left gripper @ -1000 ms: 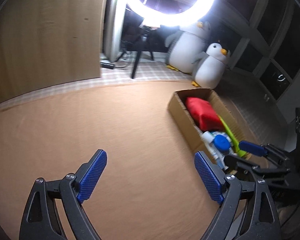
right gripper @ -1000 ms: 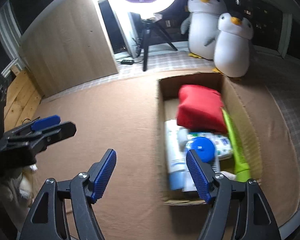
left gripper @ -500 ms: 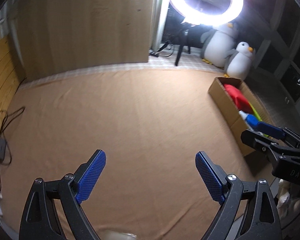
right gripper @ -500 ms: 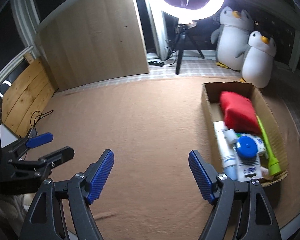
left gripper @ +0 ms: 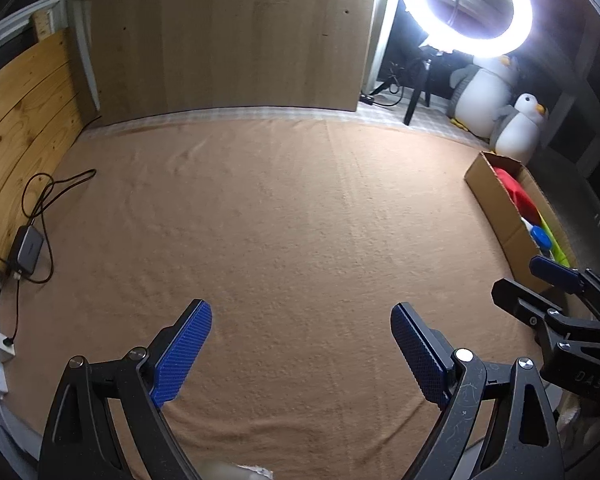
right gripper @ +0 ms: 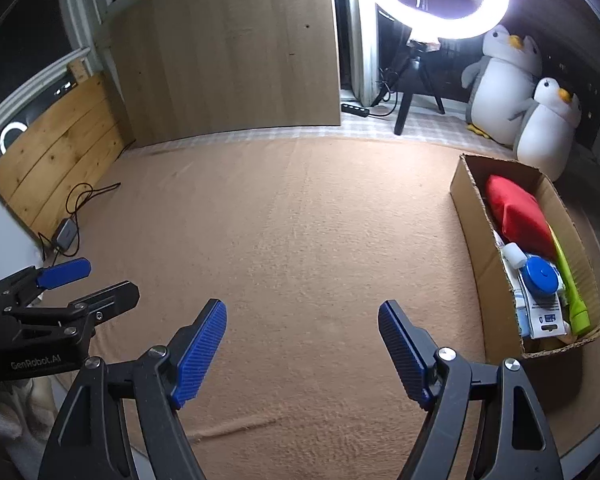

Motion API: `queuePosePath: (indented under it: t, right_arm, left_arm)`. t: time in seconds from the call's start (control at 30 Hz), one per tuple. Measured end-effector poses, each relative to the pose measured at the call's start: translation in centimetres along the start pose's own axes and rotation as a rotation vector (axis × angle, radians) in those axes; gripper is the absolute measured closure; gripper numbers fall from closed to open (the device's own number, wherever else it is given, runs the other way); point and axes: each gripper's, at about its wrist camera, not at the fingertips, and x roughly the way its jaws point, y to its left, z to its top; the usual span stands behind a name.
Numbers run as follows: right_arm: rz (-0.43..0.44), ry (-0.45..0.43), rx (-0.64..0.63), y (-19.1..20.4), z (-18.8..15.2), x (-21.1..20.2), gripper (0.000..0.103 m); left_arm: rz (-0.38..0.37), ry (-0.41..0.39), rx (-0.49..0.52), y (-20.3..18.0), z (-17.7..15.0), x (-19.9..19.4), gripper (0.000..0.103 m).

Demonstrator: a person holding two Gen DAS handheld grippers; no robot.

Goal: Organize objects

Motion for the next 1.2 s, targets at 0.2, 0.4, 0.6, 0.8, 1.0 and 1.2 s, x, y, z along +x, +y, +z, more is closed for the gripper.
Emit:
queuePosePath:
  t: [0.2,0.4,0.6,0.8,1.0,1.2]
  right_arm:
    - [-0.024,0.000,-0.025,0.9,0.1,0.0,0.028]
    - [-0.020,-0.006,-0.005,0.8,0.1,0.1,0.028]
    - [-0.023,-0.002,-0.004,0.4,0.2,0.2,0.027]
    - [-0.024,0.008,0.009,-0.2,0.1,0.3,0.027]
    - [-0.028,0.014,0.011,-0.5,0.2,0.4,0.027]
    - [-0.024,0.019,0.018,-0.7,0.1,0.4,0.027]
  left_arm:
    - [0.008,0.002,-0.013,0.6,0.0,0.2,0.010]
    - [0.009,0.009,-0.011,0.5,0.3,0.4,0.010]
    - [0.001,0.017,-0.005,-0.2,0.5,0.8,0.010]
    - [0.000,0.023,-0.004,-0.6,0.6,1.1,0.010]
    - [-0.003,0.027,-0.001,-1.1,0.7,1.2,0.010]
    - [-0.002,0.028,0.000,-1.4,0.6,1.2,0.009]
